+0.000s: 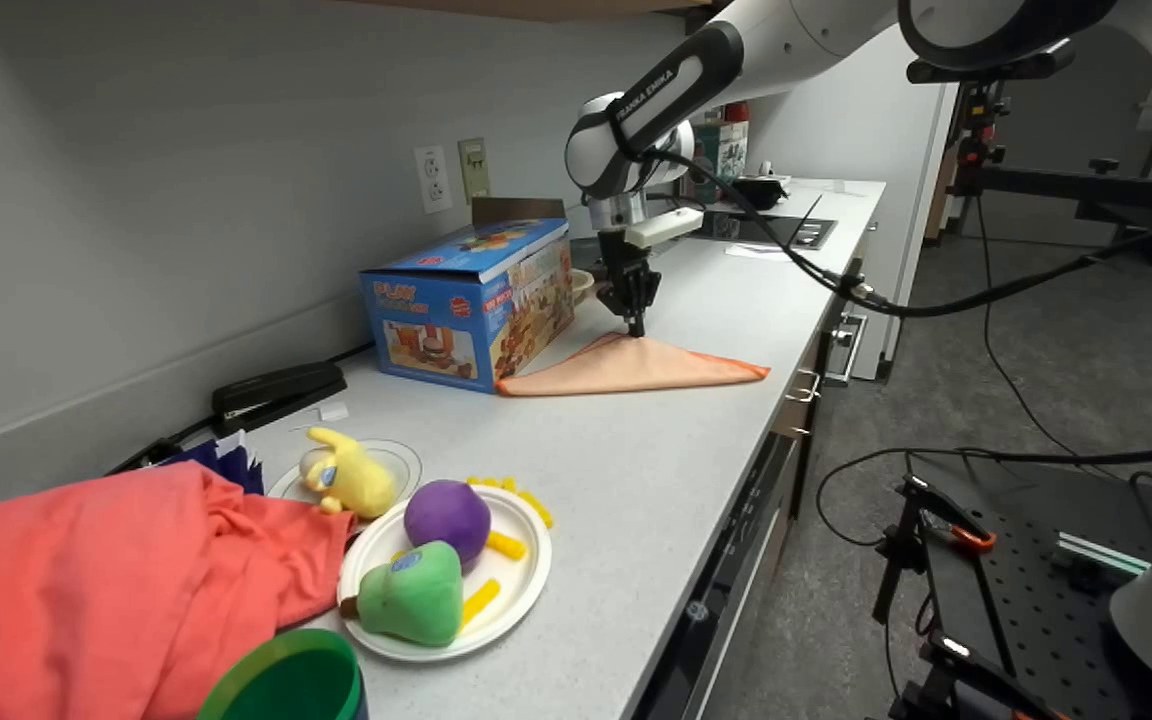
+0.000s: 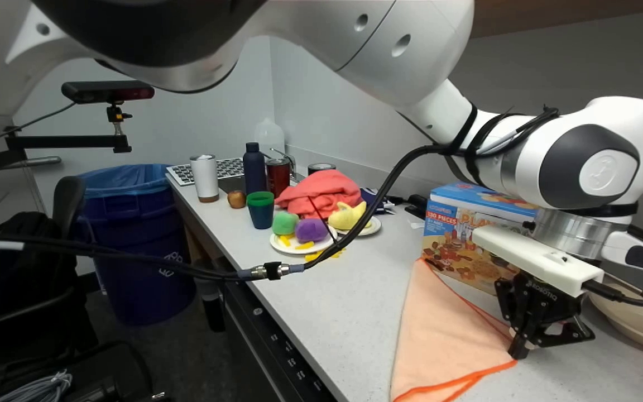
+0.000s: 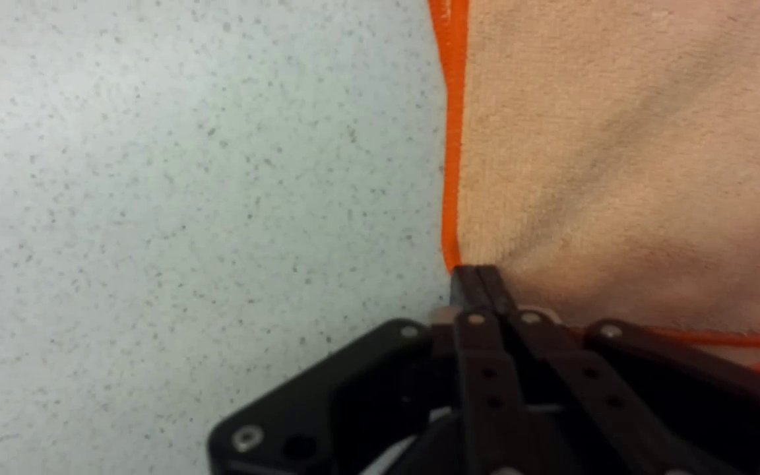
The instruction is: Unfold the peach towel and lay it flat on the countertop
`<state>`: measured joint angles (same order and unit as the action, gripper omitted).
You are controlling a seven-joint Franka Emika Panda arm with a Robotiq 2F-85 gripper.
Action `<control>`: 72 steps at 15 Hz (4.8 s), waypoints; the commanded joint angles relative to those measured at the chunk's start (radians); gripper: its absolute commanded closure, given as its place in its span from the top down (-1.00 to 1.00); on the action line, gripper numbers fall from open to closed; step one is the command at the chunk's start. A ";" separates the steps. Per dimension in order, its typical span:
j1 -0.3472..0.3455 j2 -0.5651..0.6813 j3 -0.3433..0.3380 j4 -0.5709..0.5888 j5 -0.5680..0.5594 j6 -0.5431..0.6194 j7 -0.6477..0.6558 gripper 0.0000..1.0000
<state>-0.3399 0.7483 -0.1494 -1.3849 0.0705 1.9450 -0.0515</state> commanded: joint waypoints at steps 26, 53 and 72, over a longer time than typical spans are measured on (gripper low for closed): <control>0.254 -0.451 0.156 -0.429 -0.317 -0.227 -0.472 -0.99; 0.276 -0.605 0.193 -0.684 -0.147 0.161 -0.556 0.10; 0.250 -0.659 0.115 -0.693 -0.098 0.304 -0.396 1.00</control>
<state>-0.0961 0.0893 -0.0287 -2.0788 -0.0282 2.2507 -0.4471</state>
